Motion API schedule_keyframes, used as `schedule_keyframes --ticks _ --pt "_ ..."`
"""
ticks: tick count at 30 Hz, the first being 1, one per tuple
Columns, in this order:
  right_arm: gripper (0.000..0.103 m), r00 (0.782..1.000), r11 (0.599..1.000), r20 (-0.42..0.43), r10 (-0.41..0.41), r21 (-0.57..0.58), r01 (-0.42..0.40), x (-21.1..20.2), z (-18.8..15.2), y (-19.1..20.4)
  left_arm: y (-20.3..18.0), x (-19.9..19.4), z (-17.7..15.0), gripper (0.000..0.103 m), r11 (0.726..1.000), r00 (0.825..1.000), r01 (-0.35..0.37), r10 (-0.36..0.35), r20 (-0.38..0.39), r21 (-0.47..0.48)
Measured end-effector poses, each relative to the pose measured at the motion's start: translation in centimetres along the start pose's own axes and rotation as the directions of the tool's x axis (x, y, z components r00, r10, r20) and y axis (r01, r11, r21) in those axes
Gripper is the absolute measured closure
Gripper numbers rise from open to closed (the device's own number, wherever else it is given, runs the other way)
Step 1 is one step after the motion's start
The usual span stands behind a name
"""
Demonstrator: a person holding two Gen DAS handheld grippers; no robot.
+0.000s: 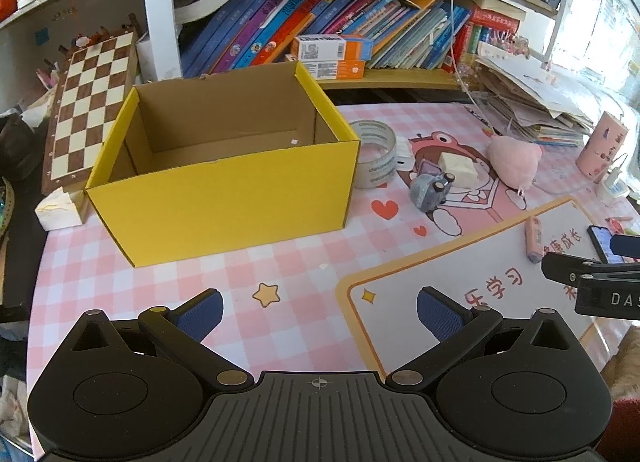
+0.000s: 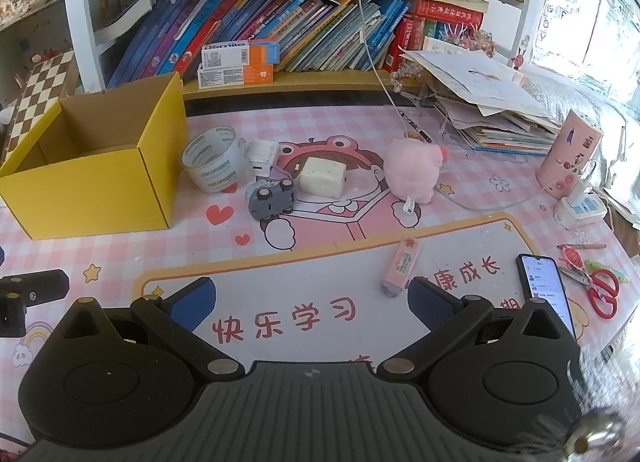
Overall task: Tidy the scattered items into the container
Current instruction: 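Move the right tool toward the pink highlighter while the left tool approaches the toy truck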
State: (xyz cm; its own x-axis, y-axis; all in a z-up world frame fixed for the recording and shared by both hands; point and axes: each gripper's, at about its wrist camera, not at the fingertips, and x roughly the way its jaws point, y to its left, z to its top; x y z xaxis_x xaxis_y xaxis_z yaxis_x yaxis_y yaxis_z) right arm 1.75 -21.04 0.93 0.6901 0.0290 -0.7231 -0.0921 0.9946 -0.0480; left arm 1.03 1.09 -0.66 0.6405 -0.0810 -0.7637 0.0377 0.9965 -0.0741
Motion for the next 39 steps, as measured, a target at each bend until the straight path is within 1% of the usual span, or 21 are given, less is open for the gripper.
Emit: schedule_keyframes --ticks 4,10,18,22,28,34,39 --pt "0.000 1.000 1.000 0.003 0.010 -0.001 -0.010 -0.1 0.0 0.0 0.0 0.0 0.0 0.000 1.000 1.000 0.017 -0.017 0.005 0.000" --pt "0.000 1.000 1.000 0.002 0.031 0.005 -0.031 -0.1 0.0 -0.2 -0.4 -0.2 0.0 0.000 0.998 0.998 0.061 -0.061 0.020 0.019" --pt "0.000 0.999 0.999 -0.003 0.040 0.014 -0.040 0.1 0.0 -0.5 -0.8 -0.2 0.1 0.000 0.997 0.997 0.071 -0.072 0.032 0.027" --pt "0.000 0.999 0.999 -0.013 0.041 0.020 -0.041 0.5 0.1 -0.9 -0.9 0.1 0.2 0.000 0.998 0.997 0.067 -0.067 0.025 0.020" --pt "0.000 0.998 0.998 -0.019 0.064 0.018 -0.064 1.0 0.2 -1.5 -1.3 0.4 0.5 0.000 0.999 0.998 0.053 -0.053 0.017 0.004" --pt "0.000 0.995 0.995 -0.009 0.098 -0.007 -0.098 1.2 0.5 -2.0 -2.1 1.3 0.7 0.000 1.000 1.000 0.023 -0.023 -0.018 -0.003" --pt "0.002 0.993 0.994 -0.016 0.113 -0.006 -0.113 1.9 0.7 -3.1 -3.2 2.0 0.9 0.000 1.000 0.999 0.020 -0.020 -0.038 0.004"
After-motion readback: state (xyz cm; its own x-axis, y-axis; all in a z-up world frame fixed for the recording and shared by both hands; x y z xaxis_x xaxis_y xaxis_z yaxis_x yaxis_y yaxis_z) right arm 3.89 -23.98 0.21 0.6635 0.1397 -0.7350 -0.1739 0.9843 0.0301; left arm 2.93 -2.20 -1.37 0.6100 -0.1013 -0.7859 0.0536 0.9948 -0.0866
